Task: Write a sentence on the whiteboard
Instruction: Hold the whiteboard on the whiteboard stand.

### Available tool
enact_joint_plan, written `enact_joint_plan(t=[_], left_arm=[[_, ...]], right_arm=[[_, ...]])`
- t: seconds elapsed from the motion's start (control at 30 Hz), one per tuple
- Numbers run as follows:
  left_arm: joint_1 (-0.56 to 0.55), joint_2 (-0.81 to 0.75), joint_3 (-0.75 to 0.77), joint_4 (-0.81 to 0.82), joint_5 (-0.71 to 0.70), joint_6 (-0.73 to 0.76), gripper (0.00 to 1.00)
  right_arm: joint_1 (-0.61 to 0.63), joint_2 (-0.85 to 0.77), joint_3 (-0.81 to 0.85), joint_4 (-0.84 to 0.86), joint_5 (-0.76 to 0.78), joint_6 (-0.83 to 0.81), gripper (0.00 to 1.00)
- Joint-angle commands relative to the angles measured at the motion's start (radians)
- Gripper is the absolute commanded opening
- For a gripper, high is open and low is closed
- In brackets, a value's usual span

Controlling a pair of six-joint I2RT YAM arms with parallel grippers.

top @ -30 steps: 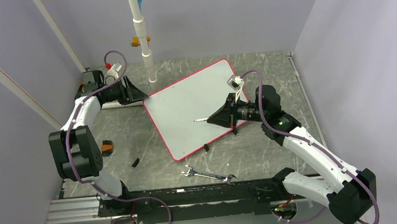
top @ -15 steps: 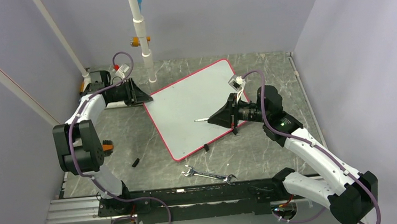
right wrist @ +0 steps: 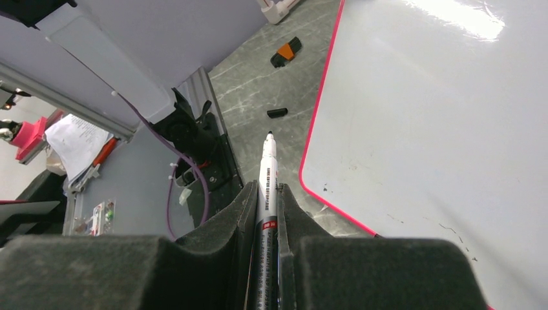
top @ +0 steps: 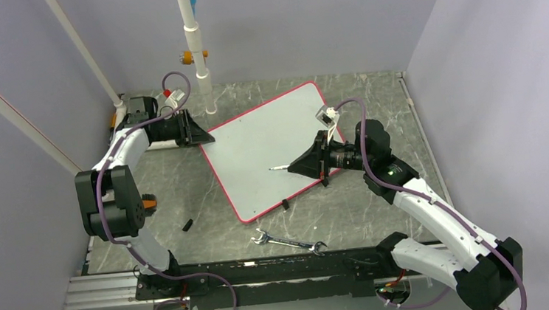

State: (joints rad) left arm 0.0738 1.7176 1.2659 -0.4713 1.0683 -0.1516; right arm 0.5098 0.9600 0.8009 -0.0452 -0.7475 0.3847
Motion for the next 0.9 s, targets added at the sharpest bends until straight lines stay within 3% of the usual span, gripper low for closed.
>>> enact_joint_plan(t=[0.0, 0.17, 0.37, 0.87], left_arm=[[-0.012, -0.006, 0.047, -0.020, 0.044, 0.042, 0.28], [-0.027, -0.020, 0.050, -0.032, 0.039, 0.064, 0.19], [-0.044, -0.065, 0.040, -0.028, 0.035, 0.094, 0.00], [-0.140, -0.248, -0.003, -0.049, -0.152, 0.195, 0.00]], right_arm=[[-0.002, -0.028, 0.005, 0.019, -0.019, -0.019, 0.00], [-0.002, -0.035, -0.001, 0.015, -0.018, -0.016, 0.00], [-0.003, -0.043, -0.002, 0.010, -0.016, -0.013, 0.00], [-0.002, -0.040, 0.008, -0.008, 0.014, -0.021, 0.00]])
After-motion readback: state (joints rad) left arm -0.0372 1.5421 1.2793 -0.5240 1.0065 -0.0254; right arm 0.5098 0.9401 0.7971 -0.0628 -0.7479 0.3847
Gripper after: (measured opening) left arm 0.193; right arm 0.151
